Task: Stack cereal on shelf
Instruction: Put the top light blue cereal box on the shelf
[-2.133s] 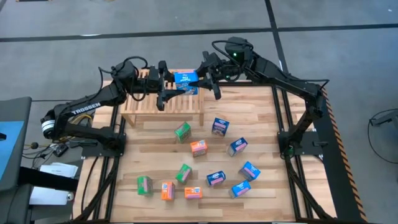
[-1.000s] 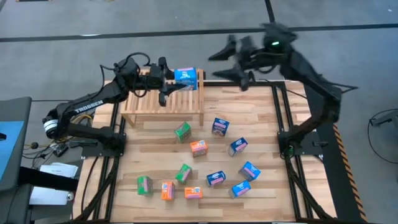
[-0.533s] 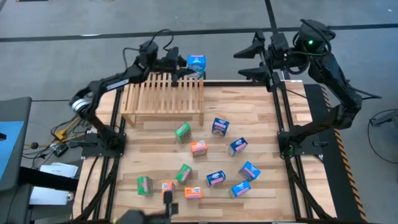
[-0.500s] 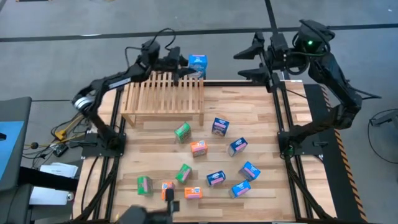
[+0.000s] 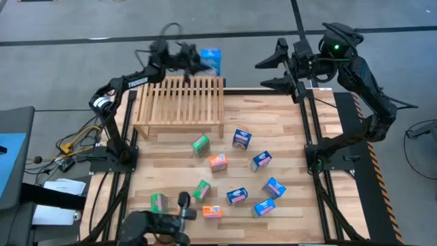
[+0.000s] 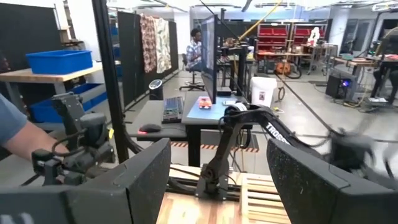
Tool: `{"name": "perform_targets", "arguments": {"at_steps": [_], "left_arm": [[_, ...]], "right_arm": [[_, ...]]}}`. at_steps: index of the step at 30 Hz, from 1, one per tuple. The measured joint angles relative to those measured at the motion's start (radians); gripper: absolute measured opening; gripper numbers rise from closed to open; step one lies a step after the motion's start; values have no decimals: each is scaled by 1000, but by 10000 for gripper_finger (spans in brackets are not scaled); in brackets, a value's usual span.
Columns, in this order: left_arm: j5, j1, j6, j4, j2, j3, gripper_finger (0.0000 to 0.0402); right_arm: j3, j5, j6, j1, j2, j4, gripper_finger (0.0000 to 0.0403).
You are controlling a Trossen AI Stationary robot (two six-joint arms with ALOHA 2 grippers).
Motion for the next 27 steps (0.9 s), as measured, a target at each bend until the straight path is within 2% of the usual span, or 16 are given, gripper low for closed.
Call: {"name": "perform_targets", "arguments": {"at_steps": [3,7,10,15,17,21,27], "left_arm": [[-5,26,-124,180,-3,-46,158],[-25,31,-170,272,-11,-113,158],[-93,0,-45,196,-37,-119,158],[-210,-74,288,-191,-95,-120,158],[-255,-92,351,-234,-98,-120,158],[-279,-99,297,-166,-63,-120,158],[-226,-55,211,-56,-23,-120,158]], "right_arm": [[0,0,-3,-3,-1,1,292],[0,-1,-11,-1,-1,-3,292],[0,-1,-13,-2,-1,-3,292],[0,-1,-13,-2,-1,-7,292],[0,-1,-13,-2,-1,-7,292],[0,-1,-11,-2,-1,-7,292],[0,-1,-10,-2,-1,-8,292]]}}
